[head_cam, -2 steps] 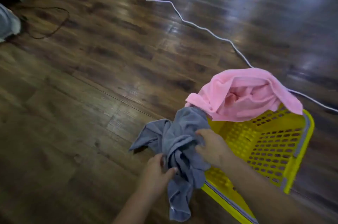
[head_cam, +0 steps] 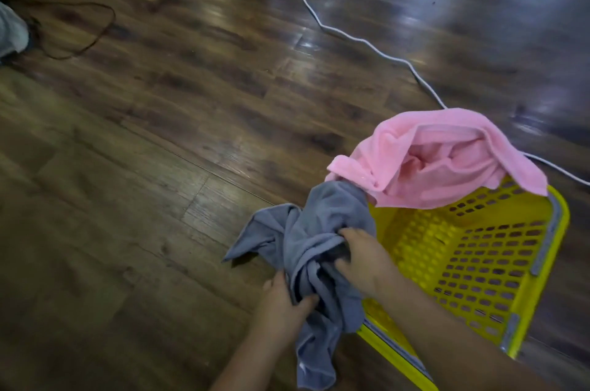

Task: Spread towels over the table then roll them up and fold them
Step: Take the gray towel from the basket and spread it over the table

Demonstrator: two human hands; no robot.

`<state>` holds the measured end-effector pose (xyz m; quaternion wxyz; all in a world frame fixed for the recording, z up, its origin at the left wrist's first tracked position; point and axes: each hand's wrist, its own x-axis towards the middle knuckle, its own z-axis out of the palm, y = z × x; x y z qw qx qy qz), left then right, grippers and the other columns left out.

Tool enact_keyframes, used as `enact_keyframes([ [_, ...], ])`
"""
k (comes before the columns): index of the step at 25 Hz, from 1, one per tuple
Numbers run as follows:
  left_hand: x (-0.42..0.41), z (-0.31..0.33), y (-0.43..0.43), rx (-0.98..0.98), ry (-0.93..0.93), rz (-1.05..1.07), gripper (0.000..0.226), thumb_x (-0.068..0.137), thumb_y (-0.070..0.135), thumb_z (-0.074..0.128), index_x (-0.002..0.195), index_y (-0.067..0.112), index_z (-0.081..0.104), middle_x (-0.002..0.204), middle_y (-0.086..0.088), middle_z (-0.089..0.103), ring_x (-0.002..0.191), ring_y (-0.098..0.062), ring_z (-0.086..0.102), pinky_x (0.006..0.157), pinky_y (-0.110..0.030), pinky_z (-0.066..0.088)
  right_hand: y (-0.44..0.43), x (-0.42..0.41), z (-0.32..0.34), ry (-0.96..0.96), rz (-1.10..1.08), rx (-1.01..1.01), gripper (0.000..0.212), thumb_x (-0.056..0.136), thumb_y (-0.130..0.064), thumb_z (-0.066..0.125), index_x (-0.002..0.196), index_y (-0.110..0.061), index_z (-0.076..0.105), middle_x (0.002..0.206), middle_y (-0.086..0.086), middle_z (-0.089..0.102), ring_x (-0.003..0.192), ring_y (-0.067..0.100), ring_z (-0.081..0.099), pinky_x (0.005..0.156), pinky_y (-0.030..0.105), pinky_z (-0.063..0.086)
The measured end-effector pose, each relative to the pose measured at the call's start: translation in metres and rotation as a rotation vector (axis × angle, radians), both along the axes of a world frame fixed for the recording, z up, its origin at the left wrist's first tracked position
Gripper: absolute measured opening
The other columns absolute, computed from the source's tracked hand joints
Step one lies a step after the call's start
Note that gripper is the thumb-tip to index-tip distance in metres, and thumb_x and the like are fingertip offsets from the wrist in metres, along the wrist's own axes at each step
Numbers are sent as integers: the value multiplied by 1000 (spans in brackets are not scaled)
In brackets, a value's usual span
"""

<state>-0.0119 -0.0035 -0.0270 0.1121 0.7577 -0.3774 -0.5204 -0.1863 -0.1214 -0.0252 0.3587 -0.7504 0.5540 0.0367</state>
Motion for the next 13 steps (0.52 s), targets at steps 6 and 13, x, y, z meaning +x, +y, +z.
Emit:
enact_keyframes([
  [6, 16, 67, 8, -64, -47, 377, 15, 93, 19, 53, 82, 10, 59, 76, -9, 63, 67, -18, 58, 57, -27, 42, 3, 10, 44, -32, -136, -18, 21, 77, -35, 64, 76, -25, 46, 75, 0, 65, 75, 24, 61, 60, 36, 44],
  [13, 129, 348, 33, -604, -150, 642, 19, 96, 5, 47, 84, 13, 59, 75, -2, 62, 63, -2, 54, 59, -18, 42, -34, 76, 316, -385, 128, -196, 9, 90, -33, 62, 90, -33, 53, 80, -11, 63, 76, 2, 58, 70, 30, 43],
])
